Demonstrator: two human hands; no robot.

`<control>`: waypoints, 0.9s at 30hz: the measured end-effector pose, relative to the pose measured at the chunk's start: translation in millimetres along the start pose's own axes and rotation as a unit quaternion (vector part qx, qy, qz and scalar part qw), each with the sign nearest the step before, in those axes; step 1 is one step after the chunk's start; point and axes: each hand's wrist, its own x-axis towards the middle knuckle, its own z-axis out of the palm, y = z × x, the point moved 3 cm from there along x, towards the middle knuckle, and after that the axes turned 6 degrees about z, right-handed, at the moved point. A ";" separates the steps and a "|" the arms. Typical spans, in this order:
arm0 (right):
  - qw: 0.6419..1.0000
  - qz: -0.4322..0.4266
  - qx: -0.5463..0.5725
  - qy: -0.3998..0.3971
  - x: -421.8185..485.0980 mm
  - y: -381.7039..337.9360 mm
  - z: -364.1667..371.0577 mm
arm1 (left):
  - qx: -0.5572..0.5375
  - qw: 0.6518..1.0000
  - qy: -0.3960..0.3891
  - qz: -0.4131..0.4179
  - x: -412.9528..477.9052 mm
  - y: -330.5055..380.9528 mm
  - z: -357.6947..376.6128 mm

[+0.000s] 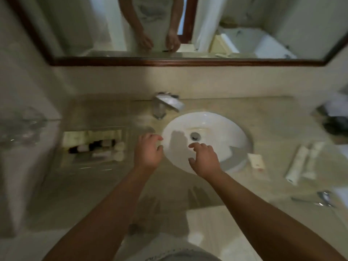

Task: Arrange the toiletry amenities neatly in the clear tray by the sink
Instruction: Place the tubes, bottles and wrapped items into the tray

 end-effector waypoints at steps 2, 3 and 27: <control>0.999 0.040 -0.001 0.017 -20.8 62.2 -22.4 | -0.024 0.999 -0.017 0.029 -9.9 58.3 34.5; 0.998 0.060 0.000 0.025 -31.6 92.1 -32.9 | -0.035 0.998 -0.025 0.045 -15.3 86.8 51.1; 0.922 0.368 0.124 0.013 -25.9 443.3 -125.6 | -0.128 0.914 -0.375 0.086 31.8 392.7 329.7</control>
